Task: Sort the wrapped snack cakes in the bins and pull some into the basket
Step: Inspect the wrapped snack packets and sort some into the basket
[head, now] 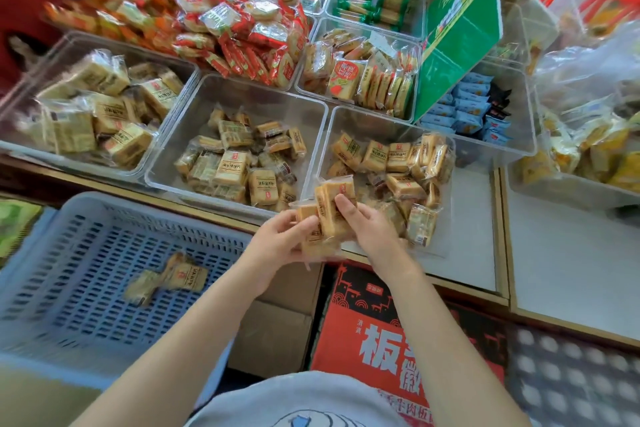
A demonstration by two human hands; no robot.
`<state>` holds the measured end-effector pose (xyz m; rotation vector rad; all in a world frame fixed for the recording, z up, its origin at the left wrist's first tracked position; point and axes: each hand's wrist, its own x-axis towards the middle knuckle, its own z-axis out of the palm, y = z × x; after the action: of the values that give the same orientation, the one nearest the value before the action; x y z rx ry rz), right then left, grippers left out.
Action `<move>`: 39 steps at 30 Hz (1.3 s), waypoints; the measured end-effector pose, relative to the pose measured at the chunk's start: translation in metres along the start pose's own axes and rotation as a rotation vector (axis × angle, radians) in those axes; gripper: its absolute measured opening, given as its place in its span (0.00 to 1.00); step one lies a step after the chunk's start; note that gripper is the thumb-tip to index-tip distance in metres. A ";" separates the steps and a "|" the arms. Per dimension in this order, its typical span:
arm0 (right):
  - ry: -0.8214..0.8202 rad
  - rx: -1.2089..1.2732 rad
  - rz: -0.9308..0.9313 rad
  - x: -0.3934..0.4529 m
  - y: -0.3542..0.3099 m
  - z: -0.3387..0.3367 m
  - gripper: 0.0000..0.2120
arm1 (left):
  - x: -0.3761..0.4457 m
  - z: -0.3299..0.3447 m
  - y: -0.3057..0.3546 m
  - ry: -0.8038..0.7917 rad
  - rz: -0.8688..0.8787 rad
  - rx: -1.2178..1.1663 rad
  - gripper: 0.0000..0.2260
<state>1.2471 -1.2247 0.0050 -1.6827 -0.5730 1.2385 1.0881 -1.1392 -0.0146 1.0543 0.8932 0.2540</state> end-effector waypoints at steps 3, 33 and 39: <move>0.033 0.134 0.009 -0.014 -0.001 0.020 0.18 | -0.023 -0.028 -0.001 -0.007 -0.048 -0.079 0.14; 0.051 -0.011 0.011 -0.056 -0.004 0.133 0.07 | -0.083 -0.100 0.004 0.205 -0.036 -0.120 0.06; 0.149 -0.071 -0.001 -0.057 -0.006 0.130 0.05 | -0.079 -0.095 0.007 0.275 -0.015 -0.146 0.06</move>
<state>1.1076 -1.2140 0.0305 -1.8157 -0.5328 1.0921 0.9694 -1.1197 0.0136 0.8893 1.1114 0.4535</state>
